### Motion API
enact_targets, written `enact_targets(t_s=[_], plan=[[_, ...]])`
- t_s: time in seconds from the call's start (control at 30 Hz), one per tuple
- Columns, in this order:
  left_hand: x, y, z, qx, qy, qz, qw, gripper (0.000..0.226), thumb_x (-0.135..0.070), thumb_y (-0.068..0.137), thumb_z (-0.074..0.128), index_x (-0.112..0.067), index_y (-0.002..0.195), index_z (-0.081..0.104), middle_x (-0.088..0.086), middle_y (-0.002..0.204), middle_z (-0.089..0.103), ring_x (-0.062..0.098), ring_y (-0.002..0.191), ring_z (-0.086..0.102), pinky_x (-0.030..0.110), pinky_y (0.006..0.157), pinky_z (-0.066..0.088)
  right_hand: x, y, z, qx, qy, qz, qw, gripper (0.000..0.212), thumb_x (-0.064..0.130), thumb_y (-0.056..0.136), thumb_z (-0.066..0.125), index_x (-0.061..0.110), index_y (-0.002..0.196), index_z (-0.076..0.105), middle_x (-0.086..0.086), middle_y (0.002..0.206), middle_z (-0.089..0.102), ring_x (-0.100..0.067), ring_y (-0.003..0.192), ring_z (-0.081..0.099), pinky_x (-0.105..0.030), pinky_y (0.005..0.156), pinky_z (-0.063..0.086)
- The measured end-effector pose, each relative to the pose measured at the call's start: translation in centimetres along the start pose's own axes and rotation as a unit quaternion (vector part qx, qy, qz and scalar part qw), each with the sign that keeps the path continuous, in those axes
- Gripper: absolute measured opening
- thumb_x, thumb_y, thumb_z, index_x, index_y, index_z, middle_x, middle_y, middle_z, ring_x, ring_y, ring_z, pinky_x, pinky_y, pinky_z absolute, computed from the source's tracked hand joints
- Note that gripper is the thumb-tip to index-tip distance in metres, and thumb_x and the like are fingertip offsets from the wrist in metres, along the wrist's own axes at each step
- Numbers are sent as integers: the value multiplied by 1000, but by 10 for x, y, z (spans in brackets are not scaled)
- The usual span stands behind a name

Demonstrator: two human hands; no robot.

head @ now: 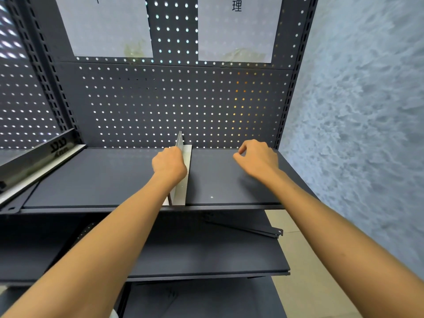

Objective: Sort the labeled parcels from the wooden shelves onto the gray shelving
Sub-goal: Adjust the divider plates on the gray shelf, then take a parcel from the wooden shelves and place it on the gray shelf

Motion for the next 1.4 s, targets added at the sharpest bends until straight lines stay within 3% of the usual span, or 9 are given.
enact_targets(t_s=[0.27, 0.57, 0.93, 1.03, 1.2, 1.4], plan=[[29, -3, -17, -77, 25, 20, 996, 28, -28, 98, 43, -6, 112, 53, 13, 109, 61, 34, 99, 58, 32, 69, 33, 20, 2, 12, 2, 1, -25, 1000, 25, 19, 88, 52, 6, 102, 69, -12, 103, 68, -33, 96, 60, -30, 68, 37], [137, -5, -67, -162, 20, 23, 986, 23, -23, 91, 50, -7, 104, 61, 11, 107, 65, 34, 99, 58, 33, 71, 37, 122, 4, 10, -44, 4, -137, 990, 24, 21, 91, 51, 6, 100, 66, -10, 107, 63, -33, 103, 56, -31, 69, 35], [353, -55, -123, -188, 49, -92, 977, 19, -20, 89, 53, -6, 98, 63, 13, 100, 65, 34, 94, 58, 33, 66, 36, 329, -39, 73, -19, 10, -293, 956, 26, 23, 93, 50, 8, 108, 64, -10, 112, 60, -32, 106, 54, -34, 73, 38], [420, -77, -138, -191, 66, -143, 969, 20, -19, 86, 55, -8, 99, 65, 14, 103, 66, 35, 99, 58, 35, 72, 39, 396, -60, 93, -11, 18, -342, 940, 25, 23, 93, 50, 7, 106, 64, -10, 109, 60, -31, 105, 54, -32, 70, 35], [525, -123, -155, -197, 81, -205, 955, 20, -24, 87, 57, -9, 97, 65, 15, 100, 67, 36, 95, 60, 38, 78, 49, 500, -103, 131, -11, -1, -417, 909, 30, 25, 95, 47, 7, 114, 60, -11, 117, 58, -32, 111, 51, -38, 83, 41], [629, -196, -174, -207, 111, -288, 928, 16, -26, 91, 56, -14, 98, 62, 7, 97, 66, 27, 89, 60, 34, 68, 48, 607, -164, 172, 28, 36, -492, 869, 30, 25, 95, 49, 6, 116, 59, -12, 120, 57, -33, 112, 51, -37, 82, 41]])
Point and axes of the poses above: each hand's wrist, its own y-axis towards the middle knuckle, its own z-axis out of the palm, x = y × z, the point moved 4 cm from there along y, towards the middle knuckle
